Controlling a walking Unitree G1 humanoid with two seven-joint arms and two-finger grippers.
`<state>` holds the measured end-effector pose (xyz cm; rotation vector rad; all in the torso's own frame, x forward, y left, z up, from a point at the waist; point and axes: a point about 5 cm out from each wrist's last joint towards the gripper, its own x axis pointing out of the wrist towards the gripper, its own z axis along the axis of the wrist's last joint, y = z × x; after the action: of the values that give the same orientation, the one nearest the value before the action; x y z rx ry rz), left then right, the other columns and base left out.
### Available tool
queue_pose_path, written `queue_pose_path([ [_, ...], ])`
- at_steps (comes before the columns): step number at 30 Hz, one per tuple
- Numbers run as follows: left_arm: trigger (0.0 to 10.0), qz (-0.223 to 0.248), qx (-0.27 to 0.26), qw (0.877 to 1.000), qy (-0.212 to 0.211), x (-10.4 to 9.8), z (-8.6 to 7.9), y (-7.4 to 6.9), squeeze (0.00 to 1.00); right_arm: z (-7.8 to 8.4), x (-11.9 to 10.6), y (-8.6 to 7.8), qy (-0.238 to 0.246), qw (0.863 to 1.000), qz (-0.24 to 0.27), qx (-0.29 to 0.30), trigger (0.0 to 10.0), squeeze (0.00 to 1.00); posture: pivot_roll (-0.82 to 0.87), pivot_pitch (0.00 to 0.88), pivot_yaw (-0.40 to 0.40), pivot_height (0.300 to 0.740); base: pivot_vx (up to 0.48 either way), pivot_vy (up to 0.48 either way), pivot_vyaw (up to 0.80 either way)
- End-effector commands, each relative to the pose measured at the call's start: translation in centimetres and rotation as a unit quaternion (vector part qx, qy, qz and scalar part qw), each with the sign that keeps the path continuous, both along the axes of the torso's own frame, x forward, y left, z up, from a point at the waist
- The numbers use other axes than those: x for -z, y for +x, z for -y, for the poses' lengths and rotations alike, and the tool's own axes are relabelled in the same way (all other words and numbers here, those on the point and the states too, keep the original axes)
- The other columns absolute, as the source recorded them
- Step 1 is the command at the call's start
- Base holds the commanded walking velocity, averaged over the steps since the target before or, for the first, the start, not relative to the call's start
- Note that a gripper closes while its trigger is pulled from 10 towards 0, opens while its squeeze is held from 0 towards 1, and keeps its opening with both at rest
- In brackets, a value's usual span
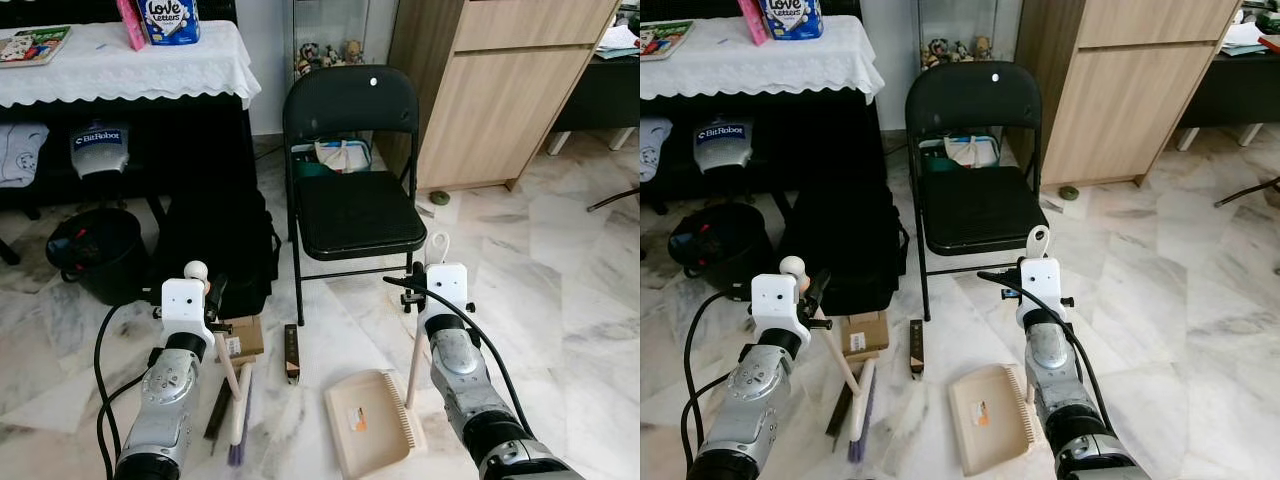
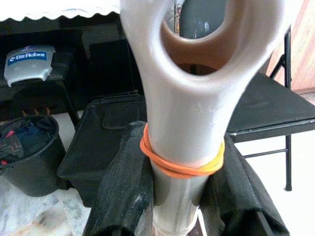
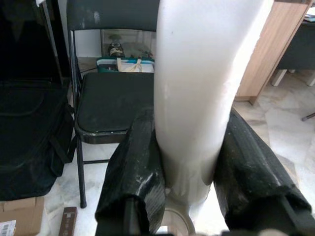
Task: Sweep floor
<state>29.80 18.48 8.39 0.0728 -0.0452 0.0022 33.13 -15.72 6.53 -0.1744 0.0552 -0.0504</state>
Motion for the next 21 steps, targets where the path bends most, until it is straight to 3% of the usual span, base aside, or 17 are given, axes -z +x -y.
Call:
queue_pose_path([
  [1, 10.0, 0.012, 0.001, 1.000, 0.001, -0.39, -0.17, 0.07, 0.00, -0.18, -0.09, -0.03, 0.002, 1.000, 0.007, -0.005, 10.0, 0.00, 0.03, 0.091, -0.021, 0.740, 0.259, 0.000, 0.00],
  [21, 10.0, 0.014, -0.001, 1.000, 0.001, -0.52, -0.27, 0.16, 0.00, -0.04, 0.01, -0.04, 0.001, 1.000, 0.004, -0.004, 10.0, 0.00, 0.03, 0.105, -0.021, 0.740, 0.283, 0.000, 0.00],
])
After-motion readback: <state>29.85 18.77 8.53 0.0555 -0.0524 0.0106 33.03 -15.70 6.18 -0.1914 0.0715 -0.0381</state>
